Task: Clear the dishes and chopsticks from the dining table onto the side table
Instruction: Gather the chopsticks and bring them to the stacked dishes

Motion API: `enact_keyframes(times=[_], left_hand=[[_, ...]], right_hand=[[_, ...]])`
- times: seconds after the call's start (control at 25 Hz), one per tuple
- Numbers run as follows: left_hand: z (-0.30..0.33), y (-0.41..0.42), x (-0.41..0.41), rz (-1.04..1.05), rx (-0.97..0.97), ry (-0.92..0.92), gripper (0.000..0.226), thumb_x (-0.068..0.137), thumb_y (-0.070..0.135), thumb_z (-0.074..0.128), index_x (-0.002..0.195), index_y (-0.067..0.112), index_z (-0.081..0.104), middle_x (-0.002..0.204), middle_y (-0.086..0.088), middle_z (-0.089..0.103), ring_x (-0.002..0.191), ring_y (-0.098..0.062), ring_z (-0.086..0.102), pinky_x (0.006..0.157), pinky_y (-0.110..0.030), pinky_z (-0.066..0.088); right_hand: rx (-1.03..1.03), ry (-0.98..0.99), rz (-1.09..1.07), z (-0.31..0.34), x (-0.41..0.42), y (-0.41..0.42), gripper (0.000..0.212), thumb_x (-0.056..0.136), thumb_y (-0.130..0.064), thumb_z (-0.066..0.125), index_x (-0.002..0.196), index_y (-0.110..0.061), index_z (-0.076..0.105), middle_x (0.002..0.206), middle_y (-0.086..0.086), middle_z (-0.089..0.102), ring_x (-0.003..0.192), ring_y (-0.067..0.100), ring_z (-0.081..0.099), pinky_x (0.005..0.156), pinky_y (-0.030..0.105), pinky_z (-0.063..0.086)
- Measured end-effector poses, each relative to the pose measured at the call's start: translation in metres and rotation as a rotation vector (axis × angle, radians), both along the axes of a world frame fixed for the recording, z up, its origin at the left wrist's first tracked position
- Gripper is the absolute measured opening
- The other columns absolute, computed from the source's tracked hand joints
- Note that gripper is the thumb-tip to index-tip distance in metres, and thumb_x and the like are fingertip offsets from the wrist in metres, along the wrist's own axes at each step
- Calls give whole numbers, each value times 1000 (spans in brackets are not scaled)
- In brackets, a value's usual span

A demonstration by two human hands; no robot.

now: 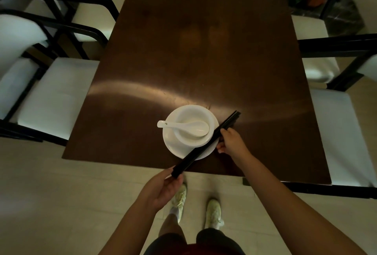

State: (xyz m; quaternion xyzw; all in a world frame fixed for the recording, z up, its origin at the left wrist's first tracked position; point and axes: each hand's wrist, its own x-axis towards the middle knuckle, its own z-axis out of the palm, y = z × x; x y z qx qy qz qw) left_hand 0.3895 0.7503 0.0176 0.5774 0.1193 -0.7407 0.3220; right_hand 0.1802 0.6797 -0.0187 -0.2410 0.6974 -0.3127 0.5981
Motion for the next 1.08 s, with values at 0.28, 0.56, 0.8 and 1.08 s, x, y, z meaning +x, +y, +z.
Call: enact_keyframes(times=[0.28,0.56,0.8,1.08], left_hand=[[-3,2,2,-7,3,11,19,92,7,49,91,-11,57,76,-28,67,56,-29,69,52,-33,58],[-12,1,5,16,-33,19,26,96,18,44,93,-6,53,73,-30,69,61,-35,70,56,-38,58],[-9,15,30,-404,-84,-271,39,97,33,38,105,1,57,99,-21,67,85,-29,67,65,-36,52],[8,-66,109,-450,-448,-845,27,97,12,39,114,1,57,110,-20,62,82,-24,62,70,-28,48]], right_hand=[[-61,185,-2,-5,5,14,21,92,-27,52,110,-18,58,73,1,61,54,13,56,47,25,49],[13,-5,-80,1,3,14,30,97,-30,40,117,-12,53,91,9,61,65,17,58,57,28,53],[66,-98,-132,12,3,18,25,98,-28,36,117,-17,47,91,9,63,74,22,62,62,30,52],[93,-142,-190,9,4,38,35,97,-21,42,130,-9,42,113,17,58,90,31,62,73,35,51]])
